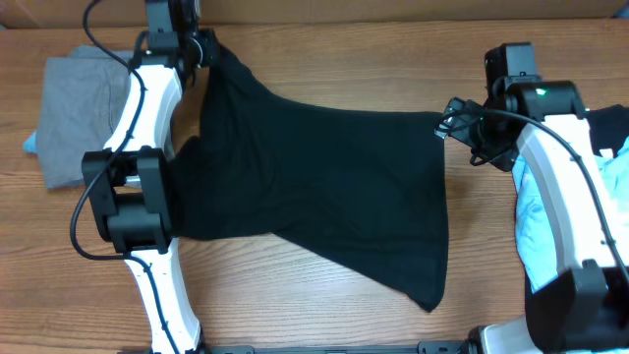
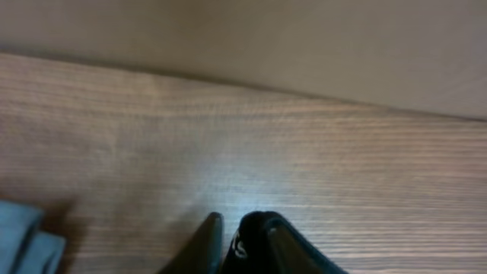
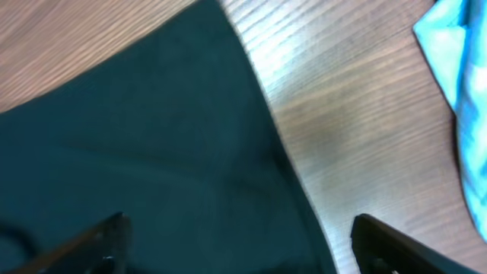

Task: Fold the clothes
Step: 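Stretch the black T-shirt between both grippers and lay it flat mid-table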

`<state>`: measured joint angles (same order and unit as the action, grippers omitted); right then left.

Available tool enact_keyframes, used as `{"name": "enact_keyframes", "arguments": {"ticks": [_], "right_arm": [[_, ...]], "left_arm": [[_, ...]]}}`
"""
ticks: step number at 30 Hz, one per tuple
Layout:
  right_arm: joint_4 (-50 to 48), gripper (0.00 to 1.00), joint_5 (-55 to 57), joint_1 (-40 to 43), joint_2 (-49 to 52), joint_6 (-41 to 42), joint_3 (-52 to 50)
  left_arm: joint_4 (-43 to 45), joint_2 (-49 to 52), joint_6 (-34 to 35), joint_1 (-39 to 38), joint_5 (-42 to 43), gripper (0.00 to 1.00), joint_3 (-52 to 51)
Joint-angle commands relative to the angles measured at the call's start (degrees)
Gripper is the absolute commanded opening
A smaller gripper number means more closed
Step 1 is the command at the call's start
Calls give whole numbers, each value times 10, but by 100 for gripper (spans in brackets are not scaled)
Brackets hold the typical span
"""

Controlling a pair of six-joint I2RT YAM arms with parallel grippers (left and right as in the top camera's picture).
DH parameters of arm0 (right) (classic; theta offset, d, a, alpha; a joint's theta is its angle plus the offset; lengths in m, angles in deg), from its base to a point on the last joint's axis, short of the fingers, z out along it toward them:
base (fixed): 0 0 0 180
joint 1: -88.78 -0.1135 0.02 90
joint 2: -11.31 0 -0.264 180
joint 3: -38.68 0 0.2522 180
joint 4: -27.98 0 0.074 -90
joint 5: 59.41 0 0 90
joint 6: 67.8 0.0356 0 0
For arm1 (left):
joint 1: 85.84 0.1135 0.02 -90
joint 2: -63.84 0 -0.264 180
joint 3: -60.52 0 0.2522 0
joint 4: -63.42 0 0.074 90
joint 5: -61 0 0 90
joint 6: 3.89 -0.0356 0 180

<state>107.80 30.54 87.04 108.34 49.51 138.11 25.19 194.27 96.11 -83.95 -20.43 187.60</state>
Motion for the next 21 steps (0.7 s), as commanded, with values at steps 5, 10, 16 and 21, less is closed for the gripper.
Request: {"name": "enact_keyframes", "arguments": {"ticks": [5,10,16,21], "right_arm": [[-107,90,-19,8,53,-51,-31],[-184,80,-22,8,90,-52,-43],[-263,78,-21,9,149,-103,-43],[-332,78,-22,9,201,-144,-43]], "left_arm": [[-78,3,-45,2,9,36,116],[-165,3,-52,3,9,84,182],[-336,-11,-65,3,20,87,275],[-475,-48,-71,1,20,81,345]]}}
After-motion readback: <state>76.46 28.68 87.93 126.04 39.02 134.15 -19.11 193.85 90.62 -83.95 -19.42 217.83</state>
